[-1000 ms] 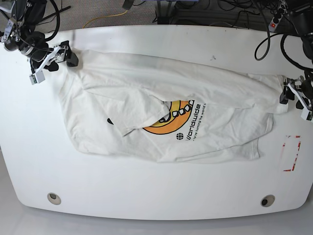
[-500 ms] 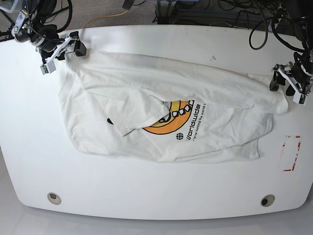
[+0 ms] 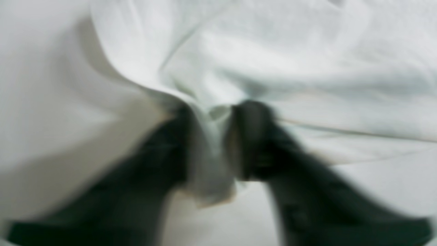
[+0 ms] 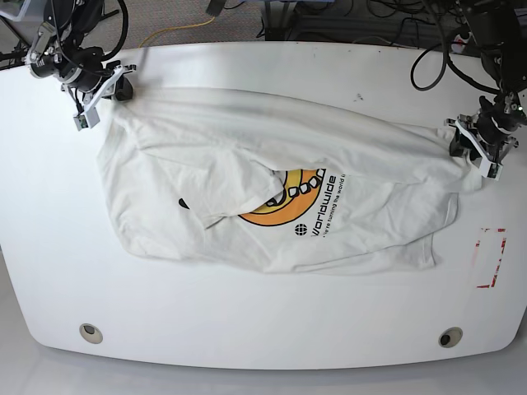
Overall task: Fold the T-shirt properly
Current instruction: 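Drag the held edge further back and lower it onto the table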
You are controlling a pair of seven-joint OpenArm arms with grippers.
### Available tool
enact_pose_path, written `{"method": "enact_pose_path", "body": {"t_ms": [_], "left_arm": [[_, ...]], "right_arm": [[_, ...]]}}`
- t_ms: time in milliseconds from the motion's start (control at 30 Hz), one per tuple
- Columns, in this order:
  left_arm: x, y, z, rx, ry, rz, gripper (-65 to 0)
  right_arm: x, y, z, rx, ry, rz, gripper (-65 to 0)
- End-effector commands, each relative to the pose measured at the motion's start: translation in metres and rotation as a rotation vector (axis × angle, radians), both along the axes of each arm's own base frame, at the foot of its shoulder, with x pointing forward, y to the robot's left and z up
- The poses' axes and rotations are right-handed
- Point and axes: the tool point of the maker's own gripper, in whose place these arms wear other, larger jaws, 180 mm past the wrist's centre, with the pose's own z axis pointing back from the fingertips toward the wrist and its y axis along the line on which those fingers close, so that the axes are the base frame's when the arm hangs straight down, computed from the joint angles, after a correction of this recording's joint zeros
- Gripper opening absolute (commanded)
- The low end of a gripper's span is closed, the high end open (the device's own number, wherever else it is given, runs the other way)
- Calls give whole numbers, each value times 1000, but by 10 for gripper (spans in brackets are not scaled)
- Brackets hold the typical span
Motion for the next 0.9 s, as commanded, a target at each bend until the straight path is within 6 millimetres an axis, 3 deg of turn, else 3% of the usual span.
{"method": "enact_pose_path", "body": {"t_ms": [0, 133, 267, 467, 633, 767, 867], "left_arm": [[1, 8, 6, 32, 1, -4, -586], [-18, 13, -3, 53, 45, -1, -596], [-39, 31, 9, 102, 34, 36, -596], [-77, 44, 23, 175, 49, 42, -596], [-101, 51, 28, 217, 76, 42, -585], [-111, 54, 31, 231, 87, 46, -483], [-116, 52, 33, 245, 98, 31, -372]], "right_arm": [[7, -12, 12, -42, -32, 19, -599], [8, -22, 16, -68, -30, 33, -599], [0, -30, 17, -95, -7, 52, -599], [-9, -7, 17, -94, 24, 193, -599], [-14, -3, 20, -103, 26, 212, -577], [-22, -5, 18, -101, 39, 206, -412], [-29, -6, 16, -104, 60, 211, -214]]}}
